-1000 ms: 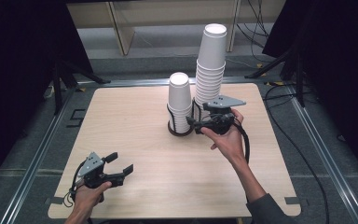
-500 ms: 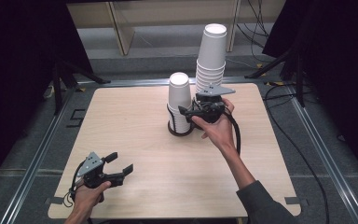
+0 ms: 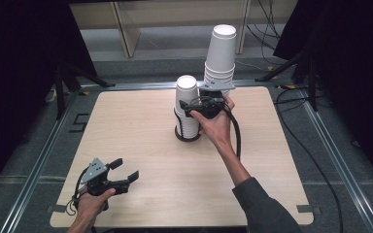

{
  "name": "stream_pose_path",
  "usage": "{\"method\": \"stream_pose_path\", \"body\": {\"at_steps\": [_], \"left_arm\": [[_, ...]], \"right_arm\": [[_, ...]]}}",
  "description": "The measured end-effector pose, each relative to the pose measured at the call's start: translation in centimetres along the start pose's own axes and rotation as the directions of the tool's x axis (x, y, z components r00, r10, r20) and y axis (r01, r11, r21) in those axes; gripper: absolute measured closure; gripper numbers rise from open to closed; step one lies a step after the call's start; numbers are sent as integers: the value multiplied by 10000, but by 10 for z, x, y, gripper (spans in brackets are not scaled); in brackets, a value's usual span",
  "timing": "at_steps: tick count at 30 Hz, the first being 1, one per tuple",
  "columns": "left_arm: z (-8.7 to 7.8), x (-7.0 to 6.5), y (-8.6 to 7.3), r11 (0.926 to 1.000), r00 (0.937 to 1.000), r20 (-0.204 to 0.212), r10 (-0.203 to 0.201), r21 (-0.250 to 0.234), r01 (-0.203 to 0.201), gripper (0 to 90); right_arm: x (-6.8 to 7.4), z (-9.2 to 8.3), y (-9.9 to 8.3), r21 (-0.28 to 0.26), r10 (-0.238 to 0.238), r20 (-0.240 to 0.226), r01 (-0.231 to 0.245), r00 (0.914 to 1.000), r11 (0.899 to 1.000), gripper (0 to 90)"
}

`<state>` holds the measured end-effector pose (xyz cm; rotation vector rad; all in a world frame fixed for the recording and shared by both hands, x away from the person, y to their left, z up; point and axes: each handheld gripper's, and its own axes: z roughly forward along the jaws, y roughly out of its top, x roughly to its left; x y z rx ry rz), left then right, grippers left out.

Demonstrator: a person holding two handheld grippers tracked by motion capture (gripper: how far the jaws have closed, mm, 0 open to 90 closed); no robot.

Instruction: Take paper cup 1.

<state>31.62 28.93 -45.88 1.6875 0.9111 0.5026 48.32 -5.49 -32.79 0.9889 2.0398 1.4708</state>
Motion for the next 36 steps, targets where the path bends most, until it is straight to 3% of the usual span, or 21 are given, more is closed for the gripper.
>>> {"method": "stream_pose_path", "body": {"at_steps": [3, 4, 8, 10, 23, 28, 29, 30, 36], "left_arm": [[0, 0, 0, 10000, 10000, 19, 1, -17, -1, 146], [3, 1, 0, 9994, 9996, 257, 130, -335, -122, 146], [2, 1, 0, 9994, 9995, 248, 180, -301, -173, 146], [2, 1, 0, 9995, 9997, 249, 71, -308, -63, 146], [3, 0, 0, 9994, 9994, 273, 193, -289, -185, 146], [3, 0, -1, 9993, 9994, 293, 201, -334, -191, 146], [1, -2, -1, 10000, 9999, 118, 21, -98, -20, 146], [2, -1, 0, 9997, 9997, 184, 155, -178, -152, 146], [0, -2, 0, 10000, 10000, 90, 32, -34, -32, 146]], "right_arm": [[4, 8, 4, -34, 264, 288, -263, 9992, 9996, 153], [4, 10, 4, -82, 220, 347, -217, 9992, 9997, 153], [2, 17, 3, 38, 353, 580, -356, 9977, 9994, 155], [3, 20, 3, 73, 699, 591, -704, 9958, 9975, 154], [3, 39, 6, -51, 724, 1166, -723, 9905, 9974, 150], [6, 42, 8, -127, 946, 1391, -937, 9858, 9955, 149], [7, 42, 8, -76, 913, 1482, -912, 9847, 9958, 146], [8, 44, 8, -72, 903, 1575, -903, 9834, 9959, 153], [6, 43, 9, -53, 998, 1643, -1003, 9813, 9949, 195]]}}
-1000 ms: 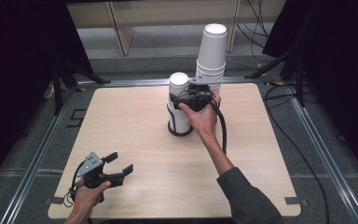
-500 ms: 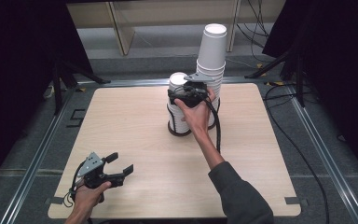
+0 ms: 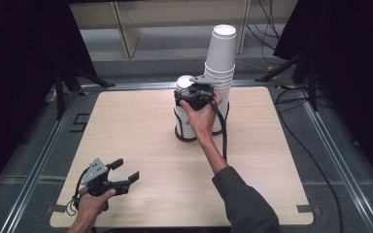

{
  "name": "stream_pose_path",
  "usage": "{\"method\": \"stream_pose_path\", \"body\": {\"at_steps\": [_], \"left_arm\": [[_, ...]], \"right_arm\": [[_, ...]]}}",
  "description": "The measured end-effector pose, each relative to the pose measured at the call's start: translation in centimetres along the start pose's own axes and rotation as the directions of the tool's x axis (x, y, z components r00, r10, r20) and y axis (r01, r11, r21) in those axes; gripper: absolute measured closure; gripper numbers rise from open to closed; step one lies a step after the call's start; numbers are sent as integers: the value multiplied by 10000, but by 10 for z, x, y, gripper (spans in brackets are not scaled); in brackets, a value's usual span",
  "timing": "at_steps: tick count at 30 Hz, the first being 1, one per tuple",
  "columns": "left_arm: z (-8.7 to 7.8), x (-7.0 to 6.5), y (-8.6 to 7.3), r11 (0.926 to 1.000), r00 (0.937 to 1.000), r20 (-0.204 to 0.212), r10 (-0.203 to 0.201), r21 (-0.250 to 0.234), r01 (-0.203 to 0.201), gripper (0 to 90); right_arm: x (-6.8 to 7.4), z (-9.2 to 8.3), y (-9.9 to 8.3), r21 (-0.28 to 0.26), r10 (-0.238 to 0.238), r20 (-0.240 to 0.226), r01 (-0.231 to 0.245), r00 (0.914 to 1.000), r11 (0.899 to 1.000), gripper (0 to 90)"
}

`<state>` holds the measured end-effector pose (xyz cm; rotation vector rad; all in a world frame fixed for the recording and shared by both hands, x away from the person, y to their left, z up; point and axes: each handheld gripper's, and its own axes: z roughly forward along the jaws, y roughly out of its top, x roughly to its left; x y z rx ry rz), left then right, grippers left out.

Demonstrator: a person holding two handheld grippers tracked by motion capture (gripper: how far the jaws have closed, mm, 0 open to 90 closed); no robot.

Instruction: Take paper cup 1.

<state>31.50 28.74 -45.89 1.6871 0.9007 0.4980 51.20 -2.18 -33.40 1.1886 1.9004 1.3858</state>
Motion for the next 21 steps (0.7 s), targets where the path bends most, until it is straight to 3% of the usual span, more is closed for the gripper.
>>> {"method": "stream_pose_path", "body": {"at_steps": [4, 10, 11, 17, 18, 20, 21], "left_arm": [[2, 2, 0, 9995, 9996, 173, 218, -228, -214, 146], [2, 2, 0, 9995, 9996, 179, 218, -231, -214, 146], [1, 1, 0, 9997, 9998, 105, 180, -139, -179, 146], [2, 2, 0, 9995, 9996, 197, 225, -229, -220, 146], [0, -1, 0, 10000, 10000, 3, 10, 35, -10, 146], [0, 0, 0, 10000, 10000, 25, 43, 23, -43, 146], [3, 2, 0, 9994, 9995, 218, 232, -247, -227, 146]], "right_arm": [[1, 0, 0, -12, -23, -9, 23, 10000, 10000, 198], [0, 0, 1, 27, -65, 69, 65, 10000, 10000, 200], [1, -1, 2, -70, 130, -2, -130, 9999, 9999, 201], [3, -6, 11, -363, 34, -11, -35, 10000, 9993, 202], [4, -8, 13, -391, 87, -57, -89, 9999, 9992, 202], [5, -12, 18, -516, 81, -9, -82, 10000, 9986, 202], [6, -15, 23, -719, -22, -27, 20, 10000, 9974, 202]]}}
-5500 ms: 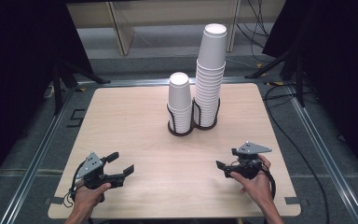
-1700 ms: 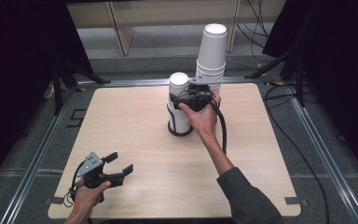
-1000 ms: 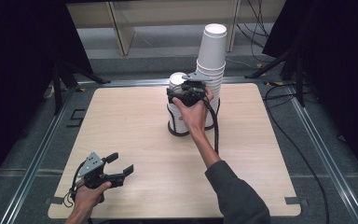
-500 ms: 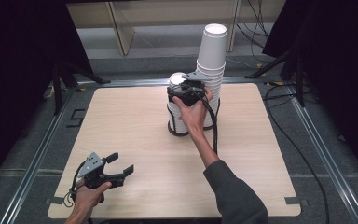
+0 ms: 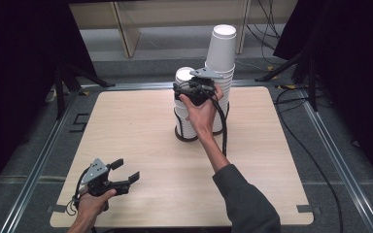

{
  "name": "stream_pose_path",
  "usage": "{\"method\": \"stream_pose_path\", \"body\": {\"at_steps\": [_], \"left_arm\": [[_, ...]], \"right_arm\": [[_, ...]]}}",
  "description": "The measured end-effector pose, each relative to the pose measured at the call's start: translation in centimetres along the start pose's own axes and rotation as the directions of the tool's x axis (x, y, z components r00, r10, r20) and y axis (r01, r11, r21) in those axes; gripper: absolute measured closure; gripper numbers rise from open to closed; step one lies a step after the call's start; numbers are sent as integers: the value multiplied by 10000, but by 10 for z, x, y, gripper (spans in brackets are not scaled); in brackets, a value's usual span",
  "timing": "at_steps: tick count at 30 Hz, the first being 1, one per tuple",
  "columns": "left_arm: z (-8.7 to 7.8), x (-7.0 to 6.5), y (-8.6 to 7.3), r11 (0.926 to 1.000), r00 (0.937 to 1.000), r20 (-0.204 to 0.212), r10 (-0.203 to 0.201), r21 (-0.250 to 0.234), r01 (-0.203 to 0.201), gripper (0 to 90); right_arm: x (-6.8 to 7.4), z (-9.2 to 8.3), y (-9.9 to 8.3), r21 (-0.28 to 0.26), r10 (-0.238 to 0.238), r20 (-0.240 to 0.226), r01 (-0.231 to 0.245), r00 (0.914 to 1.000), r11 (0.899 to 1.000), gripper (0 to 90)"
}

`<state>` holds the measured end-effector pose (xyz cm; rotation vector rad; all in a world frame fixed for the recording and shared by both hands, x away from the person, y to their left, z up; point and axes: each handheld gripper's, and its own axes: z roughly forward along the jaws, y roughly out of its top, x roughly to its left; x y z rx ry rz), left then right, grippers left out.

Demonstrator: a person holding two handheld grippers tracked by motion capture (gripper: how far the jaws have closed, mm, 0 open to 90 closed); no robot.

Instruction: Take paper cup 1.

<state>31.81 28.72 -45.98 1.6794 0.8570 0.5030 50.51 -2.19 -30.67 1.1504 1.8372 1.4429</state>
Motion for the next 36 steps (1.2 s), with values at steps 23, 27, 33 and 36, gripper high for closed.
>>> {"method": "stream_pose_path", "body": {"at_steps": [23, 27, 33, 36], "left_arm": [[1, 0, 0, 10000, 10000, -26, 46, 85, -46, 146], [-2, -1, 0, 9993, 9997, -217, -61, 357, 69, 146], [-1, -2, 0, 9994, 9996, -210, -163, 317, 170, 146], [0, -1, 0, 9995, 9998, -186, -113, 288, 119, 146]], "right_arm": [[9, -70, 51, -1433, -503, -1284, 317, 9904, 9892, 202], [13, -77, 45, -1295, -674, -1622, 465, 9845, 9905, 202], [19, -86, 17, -851, -908, -2306, 728, 9688, 9937, 203], [20, -88, 6, -749, -1189, -2442, 1035, 9624, 9918, 203]]}}
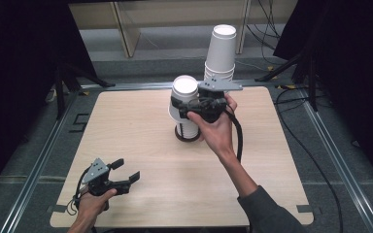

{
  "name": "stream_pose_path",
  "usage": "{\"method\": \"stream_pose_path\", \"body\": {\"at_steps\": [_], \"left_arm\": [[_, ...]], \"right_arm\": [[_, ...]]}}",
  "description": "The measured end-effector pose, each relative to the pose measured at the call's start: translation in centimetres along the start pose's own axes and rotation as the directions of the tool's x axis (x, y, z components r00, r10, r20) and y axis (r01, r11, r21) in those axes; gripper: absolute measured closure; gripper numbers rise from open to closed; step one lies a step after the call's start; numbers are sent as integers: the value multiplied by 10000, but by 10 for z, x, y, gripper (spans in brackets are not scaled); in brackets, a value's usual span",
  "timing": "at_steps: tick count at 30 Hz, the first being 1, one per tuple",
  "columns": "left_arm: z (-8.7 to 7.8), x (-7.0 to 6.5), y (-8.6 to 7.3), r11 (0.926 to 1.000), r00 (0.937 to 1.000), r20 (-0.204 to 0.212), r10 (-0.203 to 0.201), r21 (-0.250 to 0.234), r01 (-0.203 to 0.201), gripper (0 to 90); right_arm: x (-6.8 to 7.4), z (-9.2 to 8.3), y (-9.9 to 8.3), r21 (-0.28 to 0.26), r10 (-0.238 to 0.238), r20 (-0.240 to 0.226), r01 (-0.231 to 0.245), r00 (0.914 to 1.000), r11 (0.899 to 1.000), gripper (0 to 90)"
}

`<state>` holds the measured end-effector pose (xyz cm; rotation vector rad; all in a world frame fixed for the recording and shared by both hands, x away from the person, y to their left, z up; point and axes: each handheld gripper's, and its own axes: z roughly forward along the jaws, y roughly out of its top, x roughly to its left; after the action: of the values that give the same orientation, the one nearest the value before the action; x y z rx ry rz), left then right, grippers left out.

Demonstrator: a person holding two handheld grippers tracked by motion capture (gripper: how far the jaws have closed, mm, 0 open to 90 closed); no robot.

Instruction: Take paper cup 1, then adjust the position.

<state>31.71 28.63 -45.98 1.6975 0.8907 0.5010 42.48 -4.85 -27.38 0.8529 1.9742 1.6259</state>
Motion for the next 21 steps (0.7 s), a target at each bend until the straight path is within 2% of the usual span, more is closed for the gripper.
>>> {"method": "stream_pose_path", "body": {"at_steps": [1, 3, 4, 5, 6, 7, 8, 10, 12, 13, 15, 17, 18, 19, 20, 21], "left_arm": [[0, 0, 0, 10000, 10000, -37, -76, 32, 76, 146], [0, 0, 0, 9999, 9999, -50, -114, 19, 114, 146], [0, 0, 0, 9999, 9999, -66, -119, 44, 119, 146], [1, 1, 0, 10000, 10000, 32, 83, -36, -82, 146], [1, 1, 0, 10000, 10000, 32, 83, -36, -82, 146], [1, 1, -1, 9999, 9999, 60, 94, -35, -94, 146], [2, 1, -1, 9998, 9998, 178, 59, -216, -55, 146], [0, 1, -1, 9999, 10000, 40, 45, -114, -45, 146], [0, 0, -1, 9998, 10000, 82, -28, -178, 30, 146], [-1, -1, 0, 9999, 10000, 72, -36, -116, 37, 146], [0, -1, 0, 9997, 9997, 190, 172, -194, -169, 146], [1, -2, 0, 9996, 9995, 249, 169, -209, -164, 146], [2, -4, 0, 9992, 9989, 373, 283, -301, -272, 146], [4, -4, 0, 9980, 9978, 517, 423, -502, -397, 146], [4, -6, 1, 9984, 9983, 401, 432, -384, -416, 146], [7, -7, 1, 9965, 9963, 588, 622, -603, -586, 146]], "right_arm": [[5, -2, -11, 270, 220, -297, -212, 9993, 9994, 203], [6, -1, -16, 274, 84, -461, -71, 9989, 9996, 203], [10, -2, -29, 523, 220, -745, -181, 9970, 9985, 203], [12, -2, -35, 631, 247, -888, -192, 9957, 9978, 203], [12, -2, -35, 631, 247, -888, -192, 9957, 9978, 203], [13, -2, -46, 718, 418, -1115, -339, 9929, 9968, 202], [12, -2, -51, 734, 214, -1089, -134, 9938, 9972, 203], [14, -1, -62, 889, 677, -1297, -564, 9892, 9944, 203], [13, 2, -71, 1120, 636, -1487, -471, 9868, 9926, 203], [14, 2, -75, 1216, 769, -1479, -590, 9860, 9908, 203], [14, 5, -81, 1264, 700, -1661, -491, 9836, 9908, 203], [13, 6, -84, 1238, 754, -1805, -534, 9807, 9909, 203], [15, 8, -90, 1402, 1115, -1883, -857, 9758, 9864, 203], [16, 9, -92, 1487, 1228, -2016, -935, 9718, 9845, 203], [17, 9, -94, 1580, 1299, -1938, -997, 9724, 9824, 203], [17, 11, -96, 1485, 1184, -2109, -879, 9703, 9850, 203]]}}
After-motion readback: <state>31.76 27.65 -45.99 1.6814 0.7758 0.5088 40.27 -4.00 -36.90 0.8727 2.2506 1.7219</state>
